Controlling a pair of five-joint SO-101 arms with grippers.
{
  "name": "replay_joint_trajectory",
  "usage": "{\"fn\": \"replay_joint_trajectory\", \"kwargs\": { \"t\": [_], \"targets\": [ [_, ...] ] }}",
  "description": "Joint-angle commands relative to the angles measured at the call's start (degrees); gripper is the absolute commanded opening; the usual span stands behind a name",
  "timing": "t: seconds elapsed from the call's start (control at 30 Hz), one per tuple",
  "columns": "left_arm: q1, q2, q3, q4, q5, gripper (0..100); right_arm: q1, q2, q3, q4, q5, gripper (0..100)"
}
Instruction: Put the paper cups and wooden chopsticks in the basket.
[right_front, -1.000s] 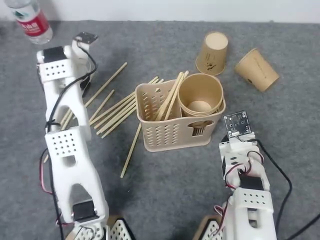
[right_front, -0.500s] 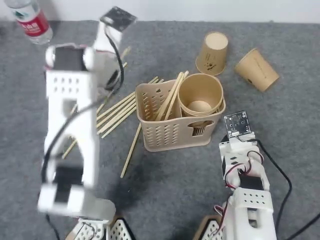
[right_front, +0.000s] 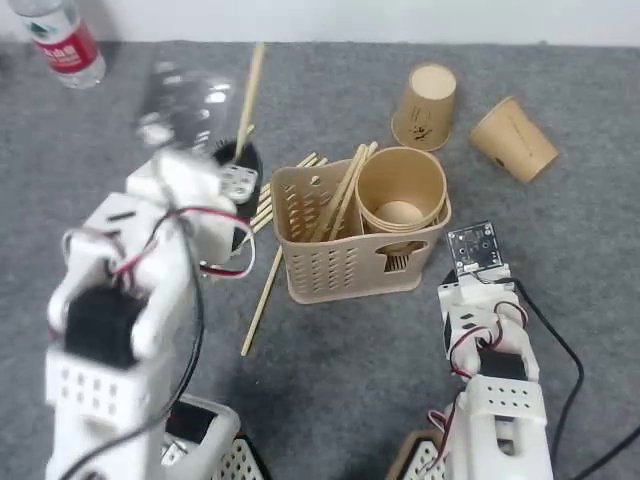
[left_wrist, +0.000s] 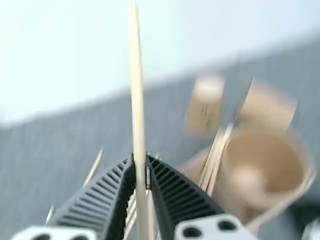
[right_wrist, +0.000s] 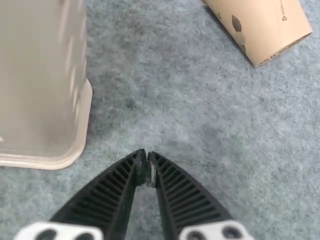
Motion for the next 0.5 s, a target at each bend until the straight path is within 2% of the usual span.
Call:
{"fn": "replay_joint_trajectory", "kwargs": {
  "t": [0.0, 0.17, 0.3, 0.47],
  "targets": [
    [4.13, -7.30, 4.18, -16.62, 7.03, 1, -0.13, -0.84, -0.26, -1.27, 0.70, 1.5],
    [11.08, -10.90, 5.67, -23.82, 5.98, 1, -0.13, -0.84, -0.26, -1.27, 0.70, 1.5],
    [12.13, -10.20, 10.15, -26.55, 4.57, 1, -0.13, -0.84, -0.26, -1.10, 0.70, 1.5],
    [13.80, -10.11, 24.13, -43.87, 2.73, 1, -0.04, -0.84, -0.26, -1.19, 0.70, 1.5]
  ]
}}
